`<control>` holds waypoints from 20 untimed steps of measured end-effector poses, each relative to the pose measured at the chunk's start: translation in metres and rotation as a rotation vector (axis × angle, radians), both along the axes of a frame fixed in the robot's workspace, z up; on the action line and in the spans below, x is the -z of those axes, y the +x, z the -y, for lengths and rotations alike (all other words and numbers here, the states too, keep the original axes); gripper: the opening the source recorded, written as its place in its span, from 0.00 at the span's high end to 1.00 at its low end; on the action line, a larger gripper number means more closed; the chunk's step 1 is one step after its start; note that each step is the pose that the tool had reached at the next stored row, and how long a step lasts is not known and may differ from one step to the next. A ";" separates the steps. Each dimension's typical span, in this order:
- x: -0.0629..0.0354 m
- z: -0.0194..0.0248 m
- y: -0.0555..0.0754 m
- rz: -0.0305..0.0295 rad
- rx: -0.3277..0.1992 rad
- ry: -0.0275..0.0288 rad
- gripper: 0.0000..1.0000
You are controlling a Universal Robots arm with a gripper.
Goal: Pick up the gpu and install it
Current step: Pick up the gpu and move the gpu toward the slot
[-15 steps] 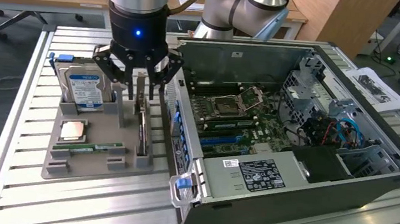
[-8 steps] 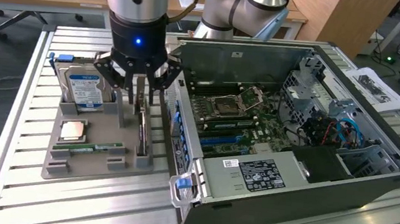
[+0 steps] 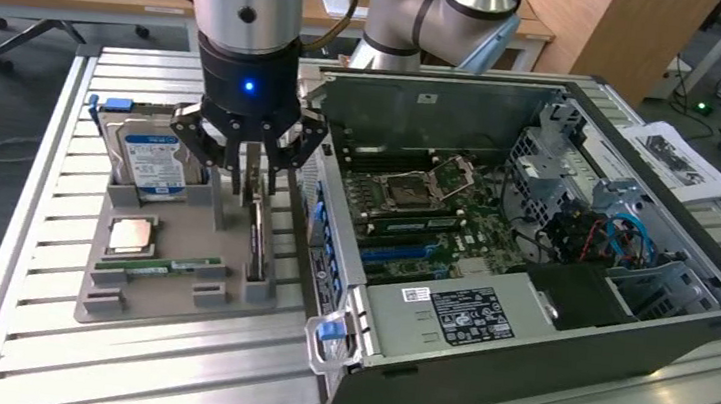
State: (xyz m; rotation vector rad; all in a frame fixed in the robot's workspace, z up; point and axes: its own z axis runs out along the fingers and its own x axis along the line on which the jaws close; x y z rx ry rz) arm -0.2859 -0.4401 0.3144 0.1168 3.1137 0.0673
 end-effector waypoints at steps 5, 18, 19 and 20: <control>0.0001 0.0000 0.000 0.0001 0.000 0.0001 0.58; 0.0103 0.0000 0.000 0.0001 0.000 0.0039 0.45; 0.0121 0.0000 0.000 0.0001 0.000 0.0040 0.45; 0.0138 0.0000 0.000 0.0001 0.000 0.0041 0.45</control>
